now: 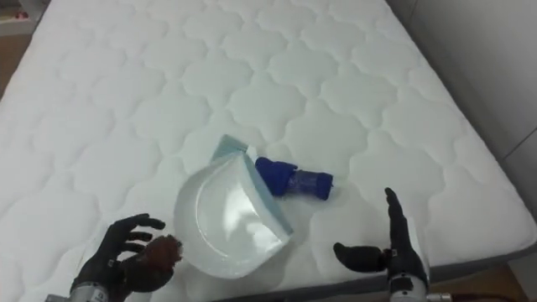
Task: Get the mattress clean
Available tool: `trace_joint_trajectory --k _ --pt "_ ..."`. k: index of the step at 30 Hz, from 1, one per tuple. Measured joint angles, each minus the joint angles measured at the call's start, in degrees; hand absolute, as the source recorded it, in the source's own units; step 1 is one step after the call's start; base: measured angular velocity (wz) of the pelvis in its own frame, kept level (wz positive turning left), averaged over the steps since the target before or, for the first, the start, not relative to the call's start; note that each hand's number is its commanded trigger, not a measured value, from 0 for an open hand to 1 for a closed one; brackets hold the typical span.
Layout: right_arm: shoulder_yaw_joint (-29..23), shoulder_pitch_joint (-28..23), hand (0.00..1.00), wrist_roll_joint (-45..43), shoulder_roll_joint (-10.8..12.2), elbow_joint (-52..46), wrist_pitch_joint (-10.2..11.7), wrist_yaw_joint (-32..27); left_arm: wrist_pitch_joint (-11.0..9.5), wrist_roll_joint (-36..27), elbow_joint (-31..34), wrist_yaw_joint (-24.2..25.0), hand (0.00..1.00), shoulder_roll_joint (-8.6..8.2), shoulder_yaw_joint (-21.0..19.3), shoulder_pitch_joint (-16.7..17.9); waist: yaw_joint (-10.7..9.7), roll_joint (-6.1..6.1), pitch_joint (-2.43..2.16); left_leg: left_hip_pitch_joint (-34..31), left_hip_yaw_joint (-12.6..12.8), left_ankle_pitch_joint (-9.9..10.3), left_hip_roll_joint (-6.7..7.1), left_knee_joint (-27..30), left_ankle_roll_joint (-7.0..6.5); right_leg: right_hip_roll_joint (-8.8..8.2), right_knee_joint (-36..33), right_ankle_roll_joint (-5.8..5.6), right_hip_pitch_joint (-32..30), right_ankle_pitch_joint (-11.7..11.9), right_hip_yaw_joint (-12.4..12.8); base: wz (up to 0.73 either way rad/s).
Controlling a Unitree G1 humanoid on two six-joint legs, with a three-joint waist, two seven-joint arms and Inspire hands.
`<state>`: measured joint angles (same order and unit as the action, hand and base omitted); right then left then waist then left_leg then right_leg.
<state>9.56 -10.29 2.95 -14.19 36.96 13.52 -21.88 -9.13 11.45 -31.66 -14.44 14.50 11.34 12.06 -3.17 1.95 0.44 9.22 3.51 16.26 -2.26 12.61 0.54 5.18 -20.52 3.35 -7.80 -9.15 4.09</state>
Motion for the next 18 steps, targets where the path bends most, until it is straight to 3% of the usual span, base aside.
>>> trace_joint_trajectory --k 4,8,13,16,18 --pt "-1.49 -0.06 0.0 1.68 0.81 7.01 -0.95 1.44 -0.05 -3.34 -5.7 1.29 0.0 -0.14 -0.57 0.04 -0.27 -0.23 0.08 0.99 0.51 -0.04 -0.36 -1.31 0.02 0.1 0.91 -0.17 1.05 0.13 -0.52 0.12" --pt "-3.48 -0.18 0.0 1.83 1.34 12.56 -3.5 2.11 0.35 -4.56 -15.28 2.87 0.0 -0.21 -3.15 0.25 0.22 -1.15 0.25 1.35 1.25 -0.04 -0.25 -1.99 0.02 0.19 0.86 -0.49 0.77 0.3 -0.16 -0.02" --pt "-5.79 -0.77 0.0 1.77 3.03 17.56 -4.95 3.23 2.24 -5.26 -21.08 3.82 0.0 -0.67 -6.94 1.72 0.19 -2.6 -0.55 1.56 1.21 -0.03 -0.17 -2.33 0.01 0.06 1.25 -0.7 0.91 0.51 -0.34 0.01" --pt "-7.51 -1.08 0.0 0.9 3.29 21.02 -5.15 4.14 2.76 -5.21 -23.43 4.1 0.0 -2.41 -9.76 1.99 0.58 -2.33 -0.56 1.55 1.2 -0.04 -0.27 -2.71 0.01 0.14 2.88 -0.93 1.44 1.7 -0.28 0.0" --pt "-8.72 -1.65 0.0 0.66 3.28 23.33 -6.57 5.04 3.92 -5.2 -25.15 5.35 0.0 -3.19 -12.76 1.96 1.07 -1.96 -0.55 1.65 1.29 -0.03 -0.33 -3.19 0.01 0.17 3.9 -1.2 1.83 2.46 -0.27 0.0"
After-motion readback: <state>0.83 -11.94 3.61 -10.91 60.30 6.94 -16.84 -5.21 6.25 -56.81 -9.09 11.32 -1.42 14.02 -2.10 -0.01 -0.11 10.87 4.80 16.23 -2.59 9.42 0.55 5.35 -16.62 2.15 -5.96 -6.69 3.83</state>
